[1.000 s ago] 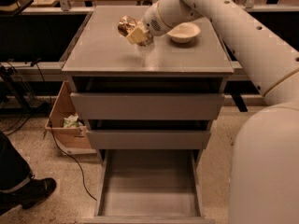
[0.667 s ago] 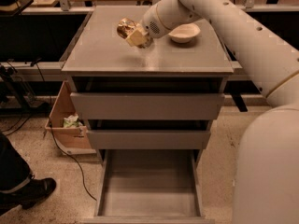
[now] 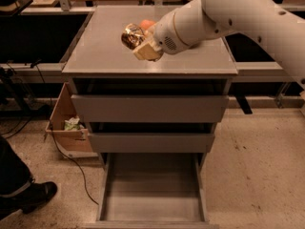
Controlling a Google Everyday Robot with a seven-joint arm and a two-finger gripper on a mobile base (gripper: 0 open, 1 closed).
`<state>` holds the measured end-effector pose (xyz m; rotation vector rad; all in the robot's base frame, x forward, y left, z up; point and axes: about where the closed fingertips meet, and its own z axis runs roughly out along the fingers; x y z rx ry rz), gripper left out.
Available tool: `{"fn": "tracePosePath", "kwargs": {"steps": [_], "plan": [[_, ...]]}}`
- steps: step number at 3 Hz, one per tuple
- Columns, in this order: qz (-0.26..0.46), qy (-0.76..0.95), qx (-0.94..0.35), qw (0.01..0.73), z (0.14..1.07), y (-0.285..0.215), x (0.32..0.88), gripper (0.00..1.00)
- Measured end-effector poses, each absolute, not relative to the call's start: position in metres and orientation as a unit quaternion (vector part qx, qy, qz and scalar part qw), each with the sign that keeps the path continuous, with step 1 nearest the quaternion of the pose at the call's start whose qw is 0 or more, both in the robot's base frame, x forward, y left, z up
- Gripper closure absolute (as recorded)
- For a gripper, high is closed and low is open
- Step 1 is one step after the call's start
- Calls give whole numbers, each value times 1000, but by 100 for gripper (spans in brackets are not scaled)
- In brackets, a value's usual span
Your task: Place orange can into bottom drawer
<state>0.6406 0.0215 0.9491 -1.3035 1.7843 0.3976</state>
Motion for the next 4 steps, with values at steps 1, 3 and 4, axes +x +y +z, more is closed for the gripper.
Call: {"fn": "tracePosePath", "kwargs": {"steps": [1, 3, 4], "plan": [[158, 724, -528, 415, 916, 5, 568, 100], [170, 720, -524, 422, 906, 9, 564, 100], [180, 713, -518, 436, 875, 13, 545, 100]]}}
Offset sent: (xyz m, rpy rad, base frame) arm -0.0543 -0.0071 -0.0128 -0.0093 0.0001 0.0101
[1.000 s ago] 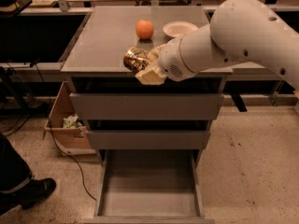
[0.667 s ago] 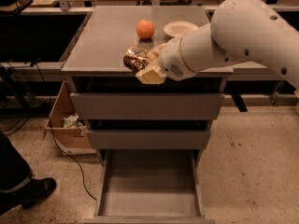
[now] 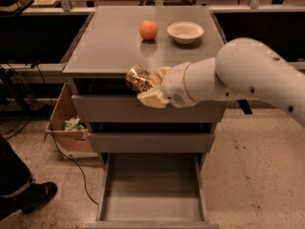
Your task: Place orange can into bottom drawer
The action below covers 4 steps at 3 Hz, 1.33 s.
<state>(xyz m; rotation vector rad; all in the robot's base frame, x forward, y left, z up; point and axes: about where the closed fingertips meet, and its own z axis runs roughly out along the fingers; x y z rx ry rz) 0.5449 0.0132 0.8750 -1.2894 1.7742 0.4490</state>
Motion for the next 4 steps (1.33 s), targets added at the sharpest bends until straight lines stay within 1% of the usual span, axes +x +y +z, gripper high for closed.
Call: {"fn": "tracePosePath", "kwargs": {"steps": [2, 3, 4], "plan": [[194, 695, -533, 442, 754, 33, 501, 100], [210, 694, -536, 432, 691, 46, 499, 100], [210, 694, -536, 432, 691, 46, 499, 100]]}}
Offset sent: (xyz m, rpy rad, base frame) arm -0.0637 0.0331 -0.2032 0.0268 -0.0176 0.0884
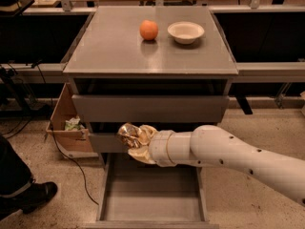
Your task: Place orange can into bottom drawer
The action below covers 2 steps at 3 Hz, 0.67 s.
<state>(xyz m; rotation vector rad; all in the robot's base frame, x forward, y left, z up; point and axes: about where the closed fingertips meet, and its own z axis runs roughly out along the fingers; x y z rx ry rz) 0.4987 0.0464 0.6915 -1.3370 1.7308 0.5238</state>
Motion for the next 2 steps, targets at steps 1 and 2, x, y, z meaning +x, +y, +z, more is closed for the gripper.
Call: {"fn": "tracePosePath", "kwargs": {"steps": [1, 2], "plan": [[207, 695, -542, 426, 653, 45, 492, 100], [183, 702, -551, 412, 567, 40, 486, 100]]}}
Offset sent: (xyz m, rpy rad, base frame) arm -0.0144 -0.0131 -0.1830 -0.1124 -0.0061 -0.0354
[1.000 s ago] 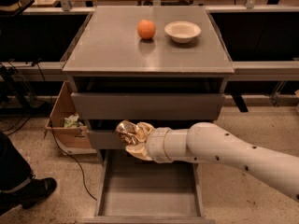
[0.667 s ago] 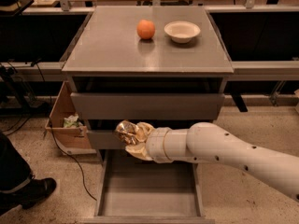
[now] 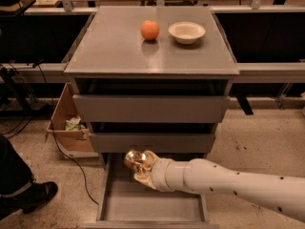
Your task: Place orange can into bottom drawer
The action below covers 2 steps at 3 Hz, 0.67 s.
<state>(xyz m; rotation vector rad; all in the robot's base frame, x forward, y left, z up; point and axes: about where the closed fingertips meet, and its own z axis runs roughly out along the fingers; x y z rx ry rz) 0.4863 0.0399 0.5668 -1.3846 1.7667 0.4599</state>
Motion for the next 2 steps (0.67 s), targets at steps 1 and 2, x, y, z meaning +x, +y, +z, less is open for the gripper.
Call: {"fn": "tracePosePath", "kwargs": {"steps": [1, 2], "plan": [[162, 706, -553, 412, 511, 35, 493, 100], [150, 719, -548, 400, 427, 21, 511, 100]]}}
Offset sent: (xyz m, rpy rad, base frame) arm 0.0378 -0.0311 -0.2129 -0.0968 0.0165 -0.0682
